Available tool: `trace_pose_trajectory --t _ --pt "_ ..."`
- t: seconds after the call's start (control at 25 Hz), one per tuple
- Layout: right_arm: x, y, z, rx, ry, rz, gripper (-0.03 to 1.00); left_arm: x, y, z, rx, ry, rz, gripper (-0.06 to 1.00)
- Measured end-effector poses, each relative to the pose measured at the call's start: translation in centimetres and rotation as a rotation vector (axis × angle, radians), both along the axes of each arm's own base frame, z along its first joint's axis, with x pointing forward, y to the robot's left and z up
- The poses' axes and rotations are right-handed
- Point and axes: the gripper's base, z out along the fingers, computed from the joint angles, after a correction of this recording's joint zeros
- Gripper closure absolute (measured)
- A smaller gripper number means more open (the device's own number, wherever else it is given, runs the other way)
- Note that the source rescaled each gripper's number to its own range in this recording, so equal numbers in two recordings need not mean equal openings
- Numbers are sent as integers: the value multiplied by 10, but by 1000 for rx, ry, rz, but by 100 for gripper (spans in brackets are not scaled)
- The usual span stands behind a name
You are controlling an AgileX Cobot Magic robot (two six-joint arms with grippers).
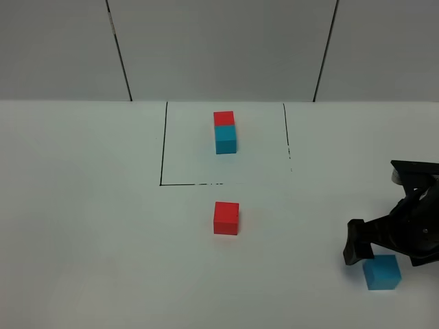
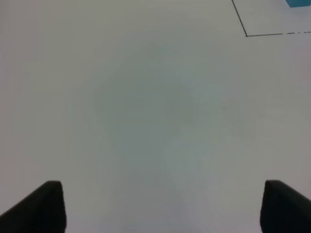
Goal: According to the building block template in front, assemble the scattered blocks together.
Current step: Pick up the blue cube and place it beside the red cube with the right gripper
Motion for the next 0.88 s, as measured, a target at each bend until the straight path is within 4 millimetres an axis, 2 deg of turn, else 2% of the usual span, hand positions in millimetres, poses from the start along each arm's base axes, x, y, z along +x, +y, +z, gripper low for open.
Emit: trace_pose_trajectory --t 0.28,0.8,0.88 --pt "6 -2 -29 -43 57 1 -3 0 0 0 0 0 0 5" --pt "7 -2 -44 -47 101 -19 -3 0 0 0 0 0 0 6" --pt "8 -2 -46 -49 108 -19 1 0 0 0 0 0 0 6"
